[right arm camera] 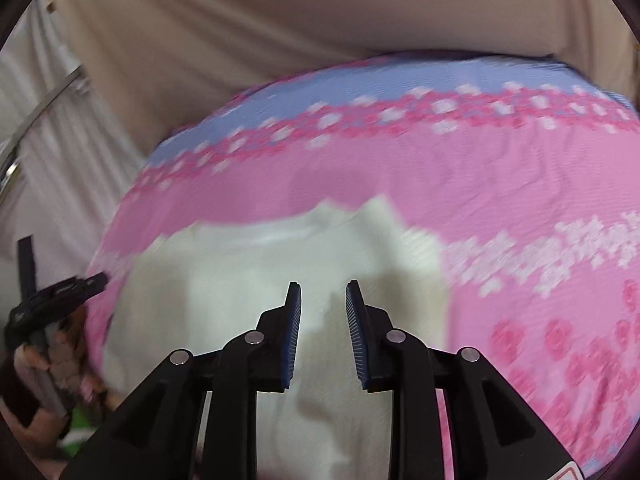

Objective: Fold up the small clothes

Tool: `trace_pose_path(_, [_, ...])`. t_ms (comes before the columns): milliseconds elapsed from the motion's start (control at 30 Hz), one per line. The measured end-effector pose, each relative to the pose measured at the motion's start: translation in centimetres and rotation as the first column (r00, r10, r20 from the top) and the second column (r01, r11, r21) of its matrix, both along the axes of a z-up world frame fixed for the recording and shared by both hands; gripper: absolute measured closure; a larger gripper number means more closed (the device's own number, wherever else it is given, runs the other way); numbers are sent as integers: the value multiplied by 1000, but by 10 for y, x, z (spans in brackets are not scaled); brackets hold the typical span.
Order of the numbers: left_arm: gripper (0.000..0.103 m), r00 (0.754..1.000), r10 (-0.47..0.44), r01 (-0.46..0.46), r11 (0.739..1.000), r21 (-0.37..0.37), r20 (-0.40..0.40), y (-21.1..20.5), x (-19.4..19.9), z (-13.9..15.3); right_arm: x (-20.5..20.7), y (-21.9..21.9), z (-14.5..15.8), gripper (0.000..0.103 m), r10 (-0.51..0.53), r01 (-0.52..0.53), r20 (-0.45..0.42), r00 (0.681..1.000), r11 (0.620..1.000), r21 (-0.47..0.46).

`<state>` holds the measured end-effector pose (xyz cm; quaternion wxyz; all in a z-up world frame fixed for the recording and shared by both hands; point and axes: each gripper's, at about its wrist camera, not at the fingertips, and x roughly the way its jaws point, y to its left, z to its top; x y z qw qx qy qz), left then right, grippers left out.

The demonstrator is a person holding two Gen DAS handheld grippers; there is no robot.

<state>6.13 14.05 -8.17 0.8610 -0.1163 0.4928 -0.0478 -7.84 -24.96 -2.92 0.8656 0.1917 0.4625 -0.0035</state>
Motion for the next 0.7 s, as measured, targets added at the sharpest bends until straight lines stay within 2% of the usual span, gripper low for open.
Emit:
trace_pose_path(100, [66,996,27,-32,998,-49,-91,12,-27,-17,-4,49,-9,80,159,-157,-47,986,986,55])
trace_pose_path(233, [55,981,75,-93,991,-94,-180,16,-55,-48,7,103,-26,85,309,-311,-94,946,950,-8])
trace_pose_path(300, [52,980,100,-123,985,-121,-174,15,-57,-52,17,116,-30,86,330,-336,-109,938,941,-37])
trace_pose_path(367, [42,981,95,-119,984,-132,-169,13,-55,-56,26,125,-33,87,333,-341,-124,935,939,-47])
trace_pose_path(433, [39,978,106,-133,980,-147,-180,14,-49,-64,34,130,-38,87,323,-335,-145,935,940,-66])
trace_pose_path(533, [37,971,128,-164,971,-173,-203,21,-41,-76,42,134,-61,87,308,-332,-236,922,941,-69])
trace_pose_path(600, [39,970,125,-164,970,-180,-208,21,-37,-77,44,134,-73,88,295,-322,-263,918,945,-62])
trace_pose_path(667, [65,975,85,-127,971,-203,-203,18,-34,-76,45,135,-75,89,290,-318,-268,919,946,-65])
trace_pose_path(700, [70,976,75,-124,963,-238,-206,18,-34,-75,45,136,-75,89,290,-319,-271,918,945,-68])
